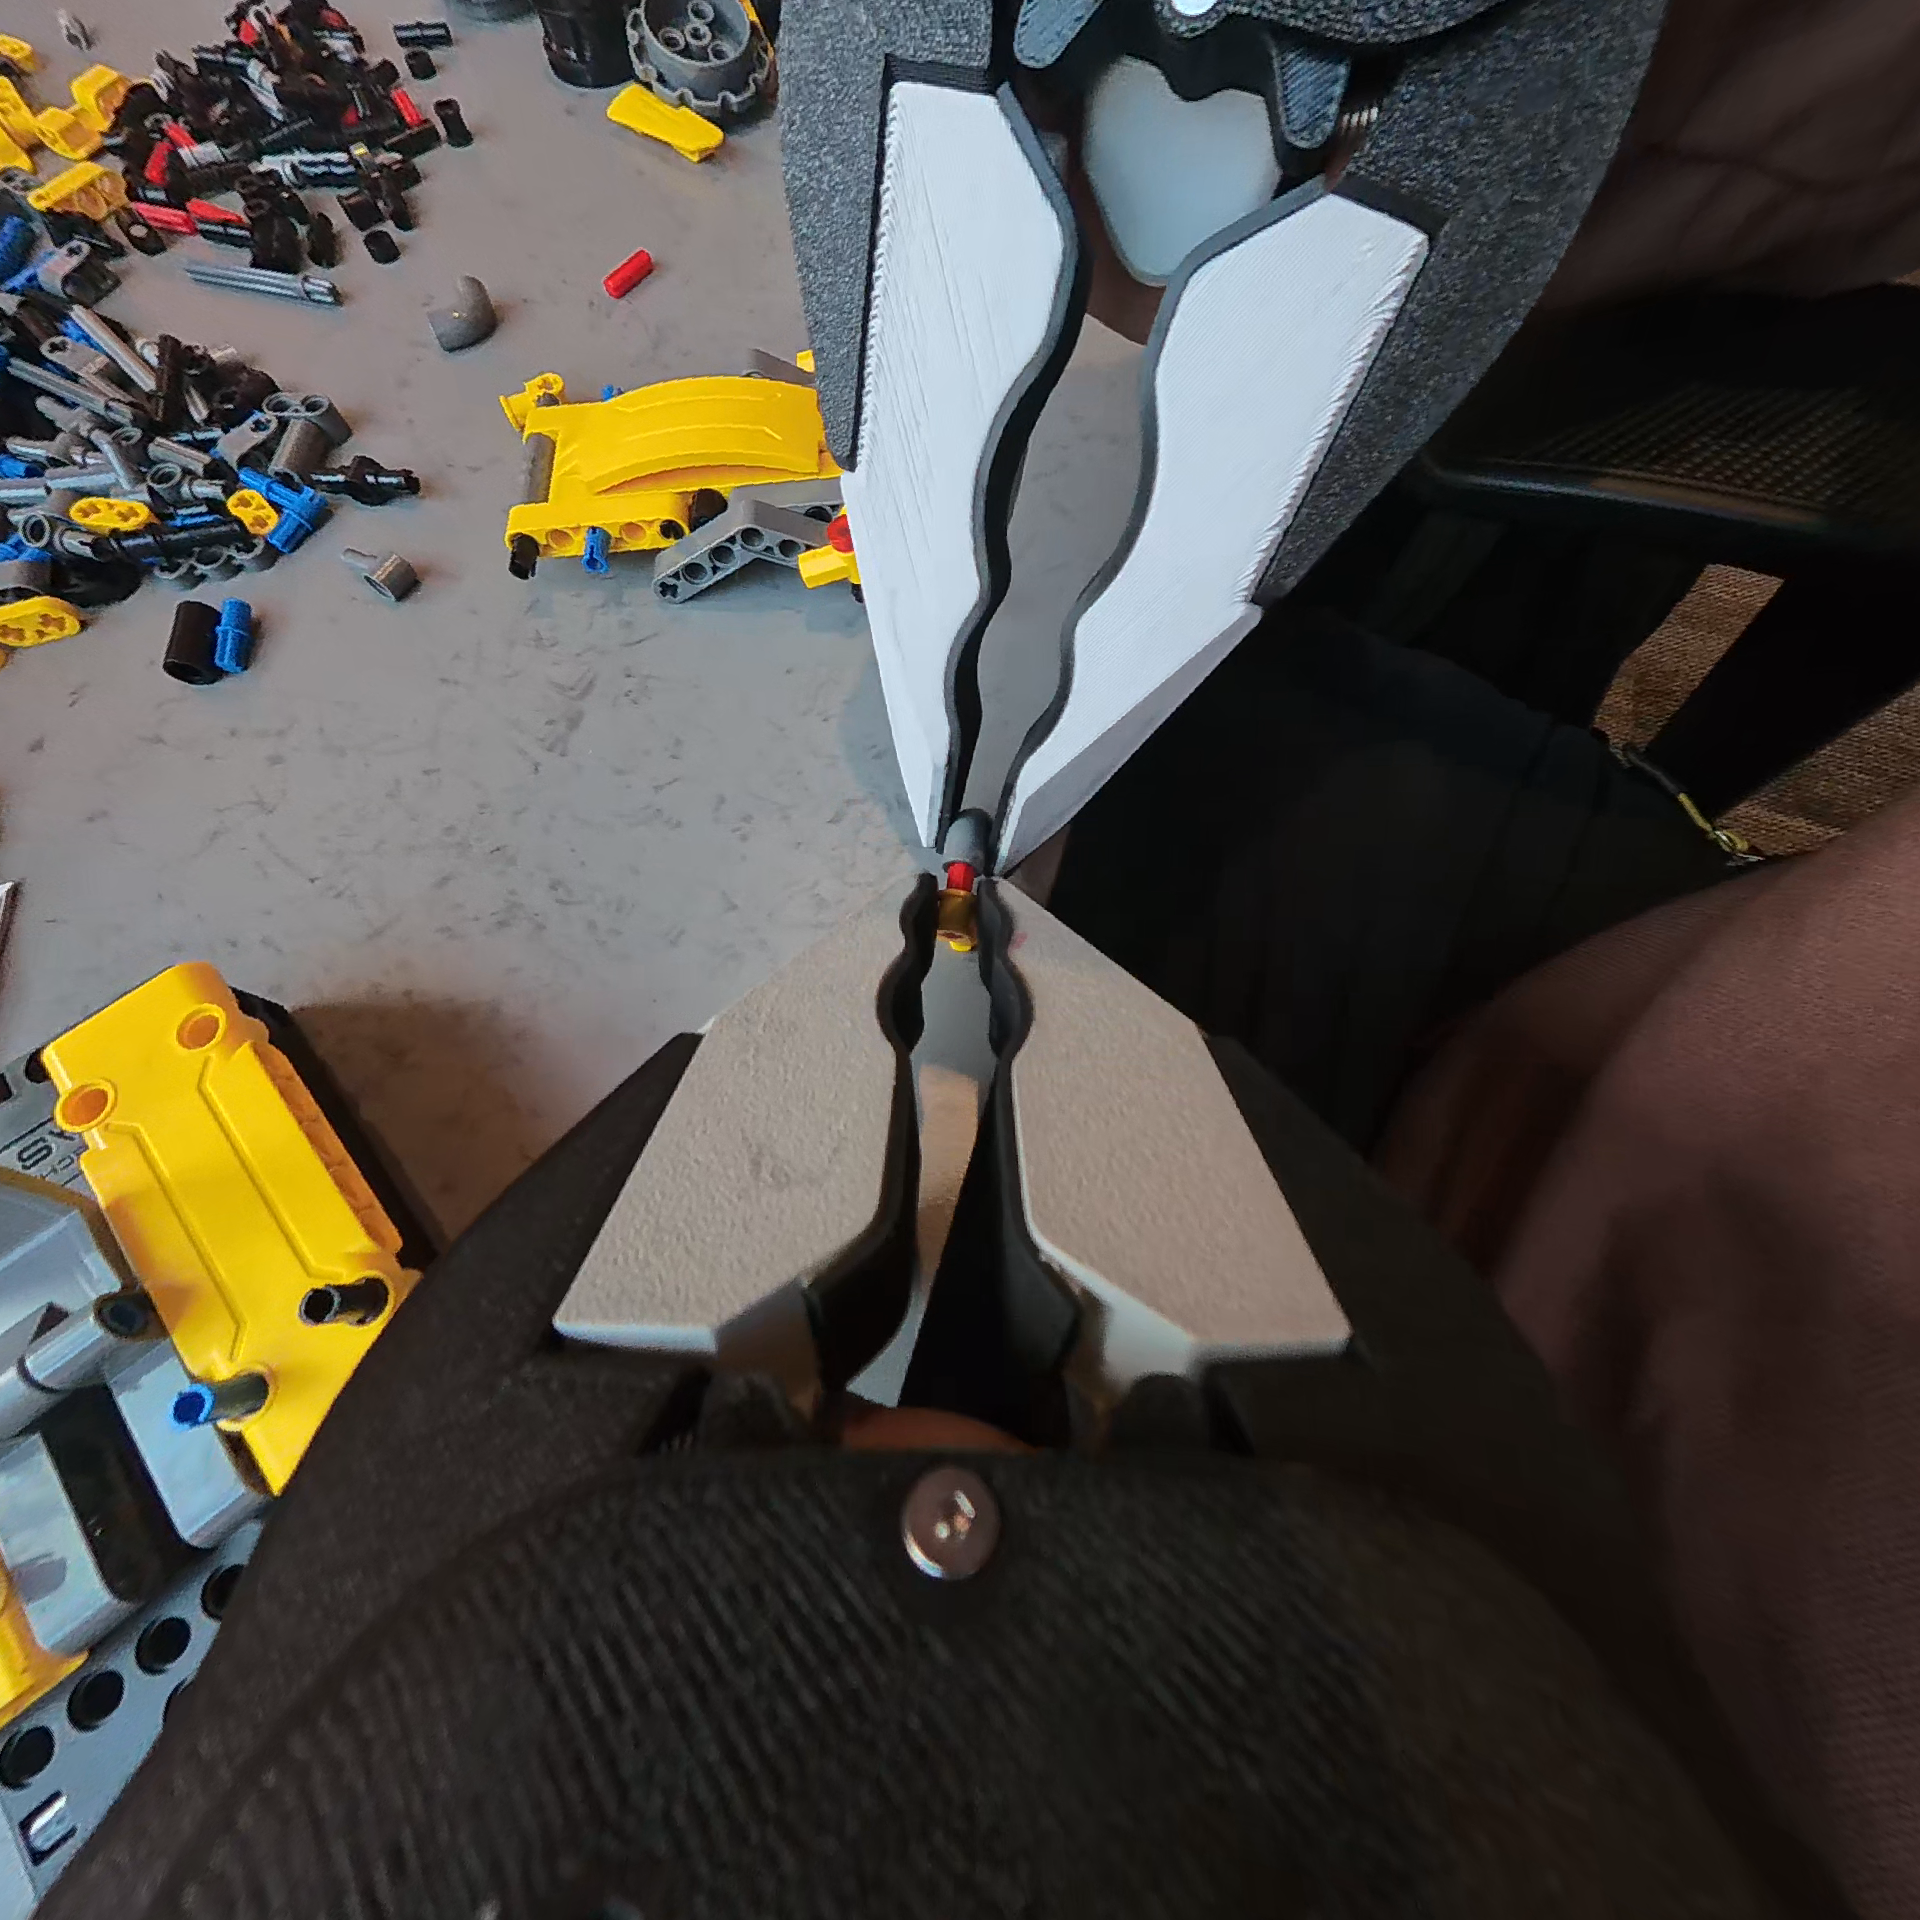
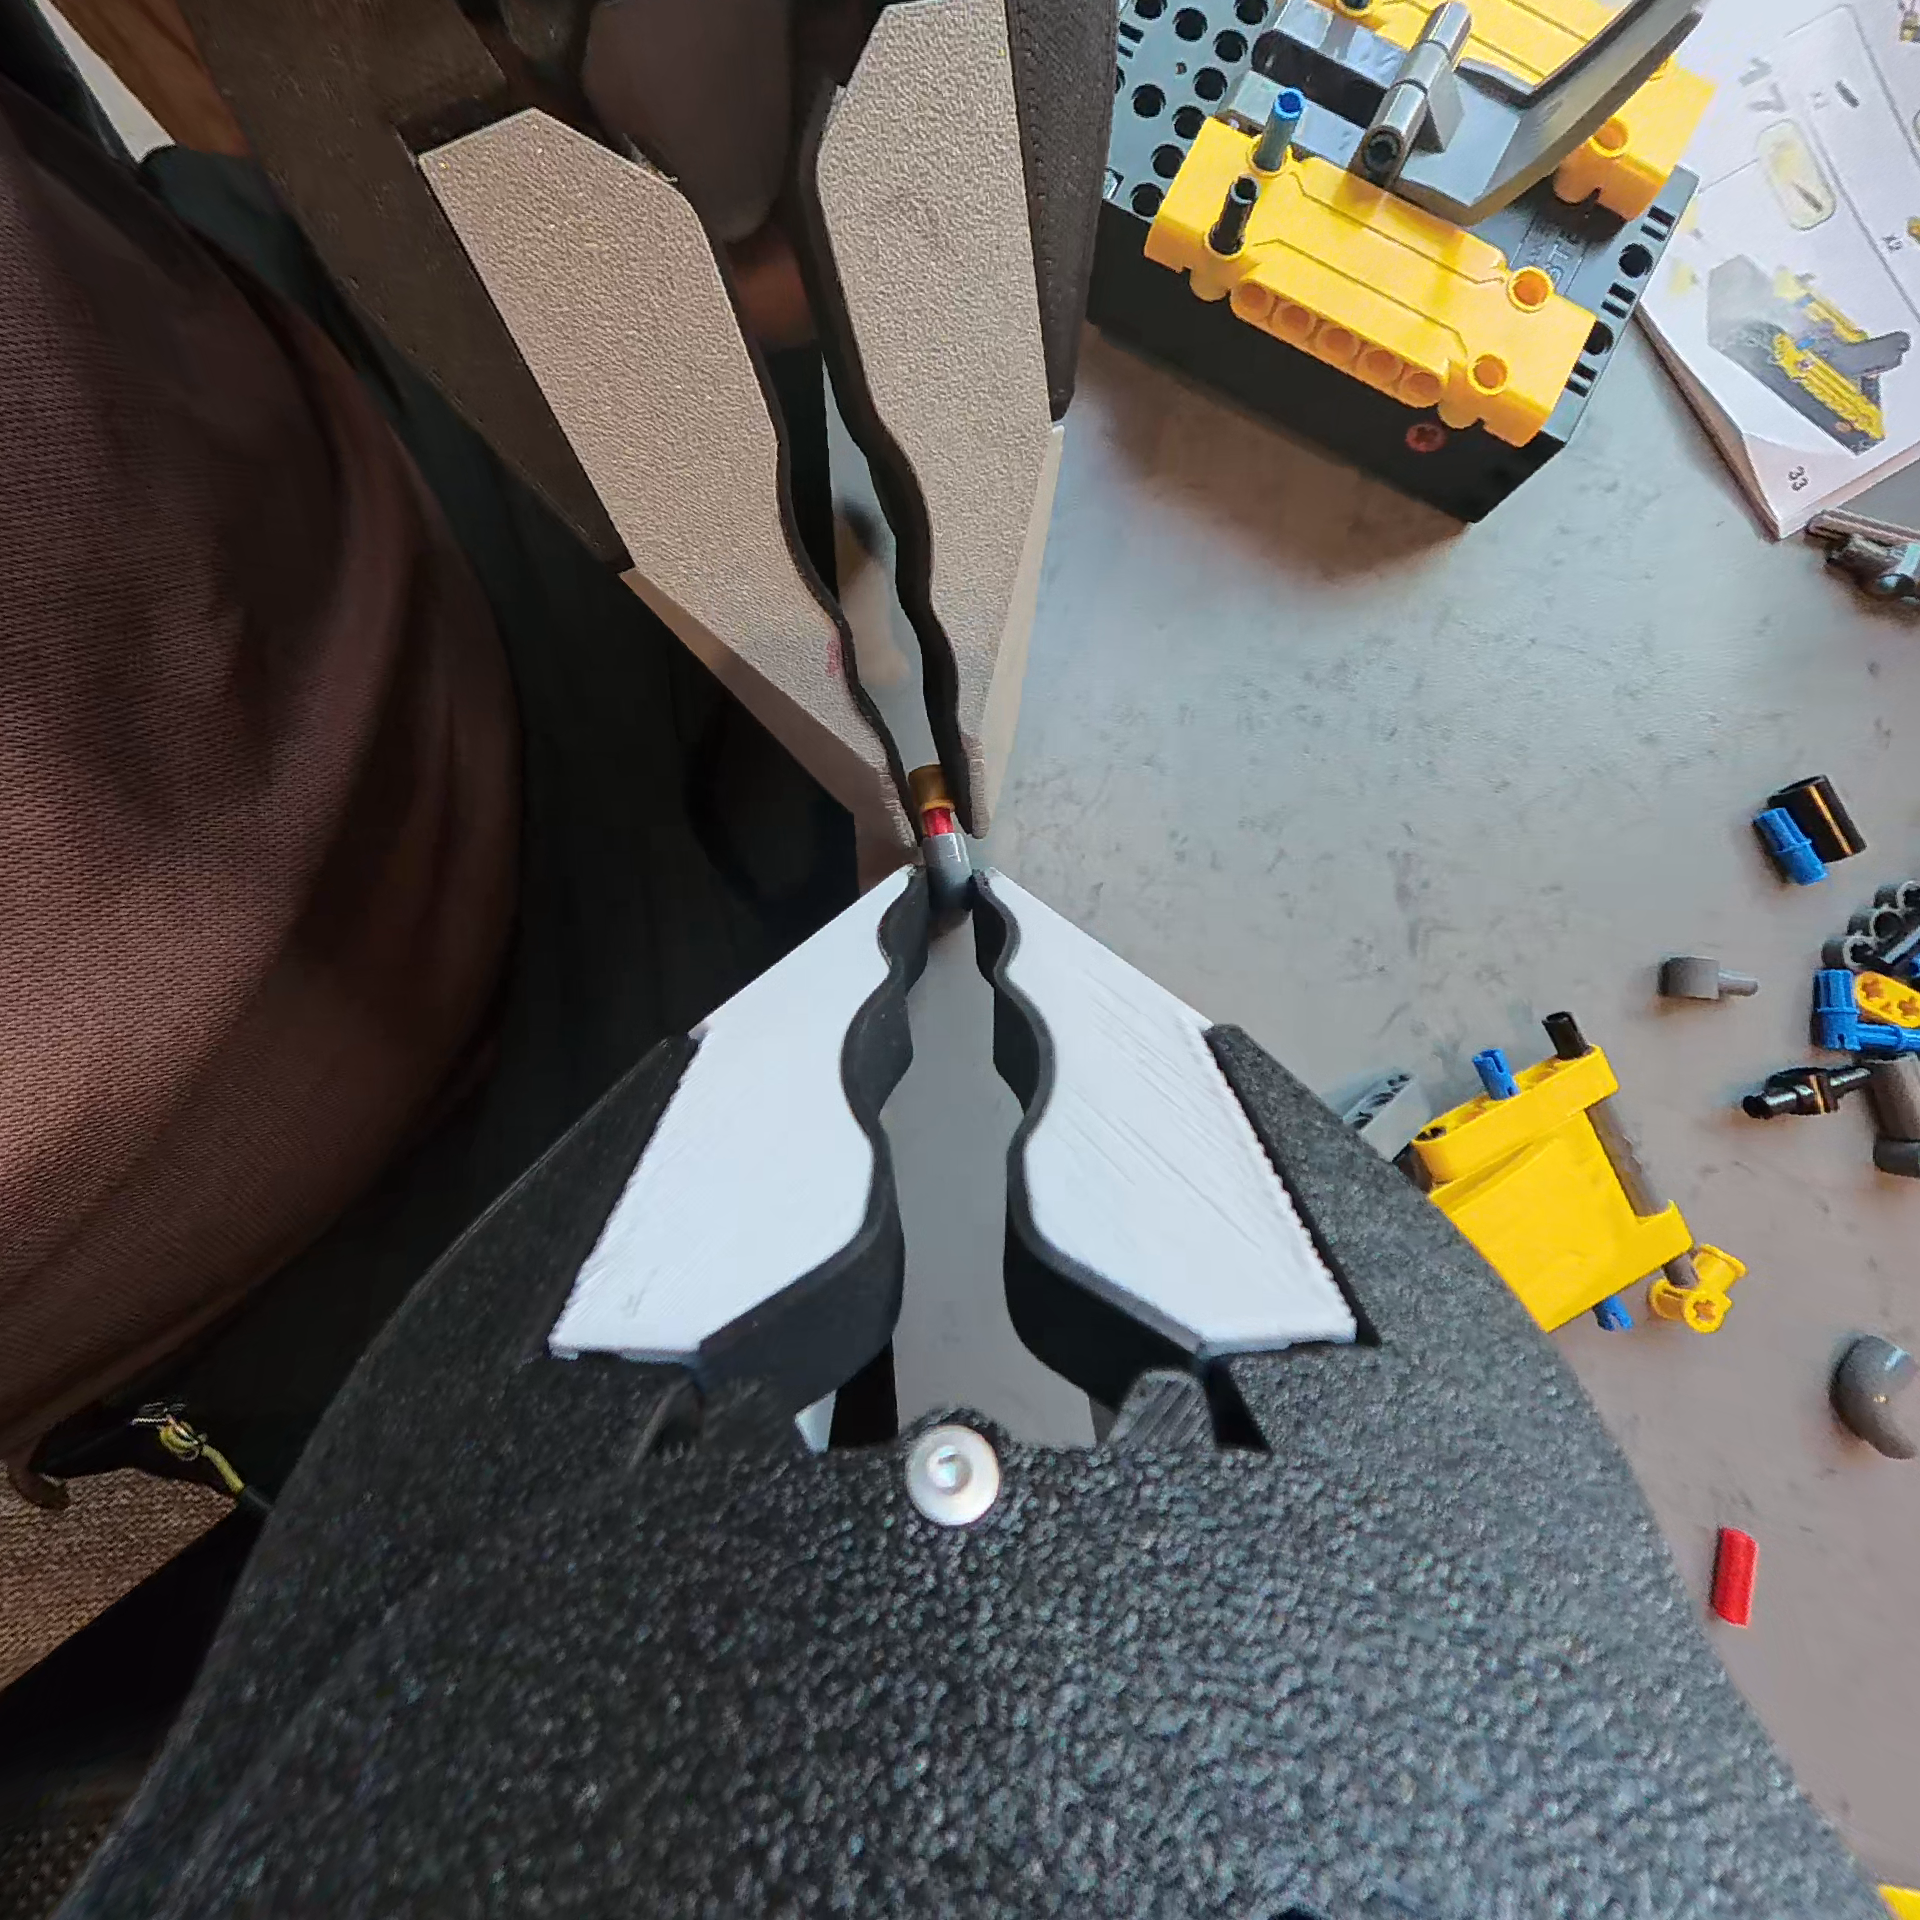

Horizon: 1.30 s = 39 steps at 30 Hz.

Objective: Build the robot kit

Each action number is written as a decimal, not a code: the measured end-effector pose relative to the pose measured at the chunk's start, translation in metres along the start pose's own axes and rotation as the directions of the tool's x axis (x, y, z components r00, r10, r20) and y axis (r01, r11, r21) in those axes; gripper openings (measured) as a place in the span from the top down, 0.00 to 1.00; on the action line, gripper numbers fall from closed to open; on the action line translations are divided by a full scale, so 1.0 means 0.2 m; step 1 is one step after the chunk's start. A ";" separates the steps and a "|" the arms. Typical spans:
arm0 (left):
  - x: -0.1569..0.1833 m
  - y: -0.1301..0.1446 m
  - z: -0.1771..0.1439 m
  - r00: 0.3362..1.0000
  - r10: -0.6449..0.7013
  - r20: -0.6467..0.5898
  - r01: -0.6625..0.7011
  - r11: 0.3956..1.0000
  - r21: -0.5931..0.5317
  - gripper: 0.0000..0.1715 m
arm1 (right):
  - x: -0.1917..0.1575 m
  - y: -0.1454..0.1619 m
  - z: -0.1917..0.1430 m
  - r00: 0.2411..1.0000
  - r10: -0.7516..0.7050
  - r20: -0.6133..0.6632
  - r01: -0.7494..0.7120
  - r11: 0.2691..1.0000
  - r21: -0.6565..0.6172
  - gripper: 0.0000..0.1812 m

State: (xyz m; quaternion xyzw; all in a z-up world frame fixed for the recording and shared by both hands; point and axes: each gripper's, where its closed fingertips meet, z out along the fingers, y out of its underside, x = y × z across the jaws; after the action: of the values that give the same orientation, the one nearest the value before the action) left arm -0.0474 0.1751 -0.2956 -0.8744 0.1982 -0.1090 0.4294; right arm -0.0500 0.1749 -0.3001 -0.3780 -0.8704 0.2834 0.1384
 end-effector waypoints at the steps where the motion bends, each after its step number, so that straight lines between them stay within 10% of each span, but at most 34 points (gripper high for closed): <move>1: 0.00 0.00 0.00 1.000 -0.001 0.000 0.001 1.000 0.000 0.97 | 0.00 0.00 0.00 1.000 0.001 -0.001 -0.001 1.000 0.001 0.96; 39: -0.05 0.03 0.01 0.999 0.038 0.015 -0.036 0.996 -0.080 0.96 | 0.06 0.00 0.01 0.998 0.050 -0.037 -0.047 0.996 0.077 0.96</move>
State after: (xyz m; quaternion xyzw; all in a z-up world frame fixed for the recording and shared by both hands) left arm -0.0582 0.1769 -0.3017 -0.8878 0.2150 -0.0860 0.3978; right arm -0.0586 0.1830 -0.3013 -0.3989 -0.8468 0.3121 0.1628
